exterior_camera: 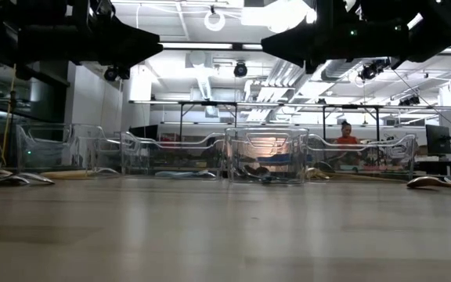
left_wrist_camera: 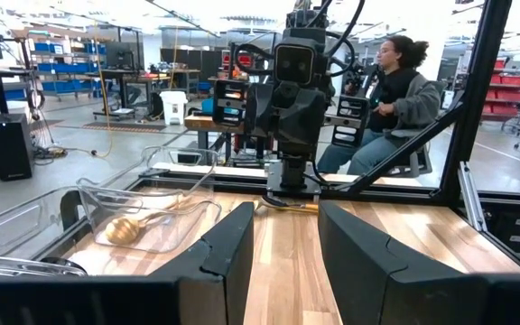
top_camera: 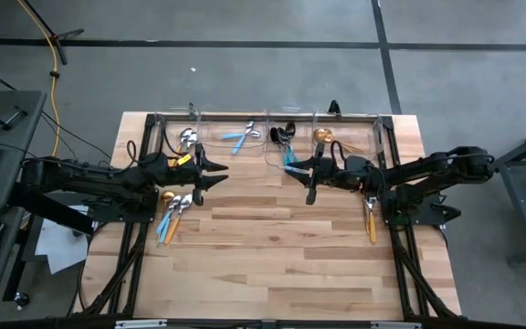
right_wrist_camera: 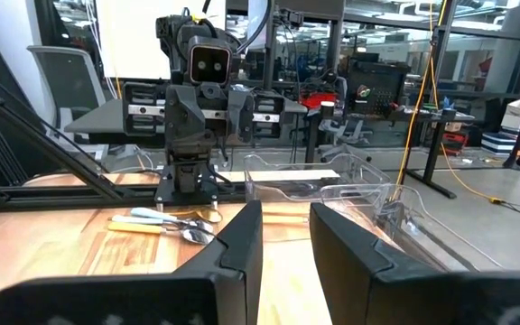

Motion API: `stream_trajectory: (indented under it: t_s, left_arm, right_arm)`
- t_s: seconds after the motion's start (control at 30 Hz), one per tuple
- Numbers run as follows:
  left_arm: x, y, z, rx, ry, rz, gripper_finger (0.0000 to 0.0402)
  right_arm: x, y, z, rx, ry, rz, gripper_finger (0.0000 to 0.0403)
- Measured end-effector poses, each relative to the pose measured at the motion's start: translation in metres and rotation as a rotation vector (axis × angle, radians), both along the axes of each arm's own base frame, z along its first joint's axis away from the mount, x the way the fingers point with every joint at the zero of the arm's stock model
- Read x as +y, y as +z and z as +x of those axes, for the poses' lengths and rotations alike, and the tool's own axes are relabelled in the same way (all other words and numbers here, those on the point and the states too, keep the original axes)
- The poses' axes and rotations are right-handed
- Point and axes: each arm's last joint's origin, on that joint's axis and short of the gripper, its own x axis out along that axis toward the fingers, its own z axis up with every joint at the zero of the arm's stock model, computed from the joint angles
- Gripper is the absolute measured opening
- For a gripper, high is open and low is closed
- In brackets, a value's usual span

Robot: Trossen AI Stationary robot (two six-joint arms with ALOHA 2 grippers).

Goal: Sort silverware by color (type)
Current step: Put the gold spoon into the right transparent bin

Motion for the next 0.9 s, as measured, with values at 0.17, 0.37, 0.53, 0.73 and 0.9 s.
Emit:
stream_trajectory:
  t_s: [0.17, 0.37, 0.53, 0.73, 0.9]
  left_arm:
    - [0.0, 0.0, 0.0, 0.0, 0.0, 0.0, 0.0117]
    - [0.0, 0.0, 0.0, 0.0, 0.0, 0.0, 0.0117]
    - [0.0, 0.0, 0.0, 0.0, 0.0, 0.0, 0.0117]
    - [0.0, 0.0, 0.0, 0.0, 0.0, 0.0, 0.0117]
    - [0.0, -0.0009, 0.0, 0.01, 0.0, -0.004, 0.0117]
  right_arm:
    - [0.0001, -0.0023, 0.0001, 0.024, 0.0, 0.001, 0.0081]
    - [0.0001, -0.0026, 0.0001, 0.027, 0.0, 0.002, 0.0081]
    - [0.0001, -0.0026, 0.0001, 0.027, 0.0, 0.002, 0.0081]
    - [0.0008, -0.0023, 0.0001, 0.006, 0.01, 0.108, 0.0081]
    - [0.0095, 0.0035, -0.0044, 0.141, 0.016, 0.211, 0.0081]
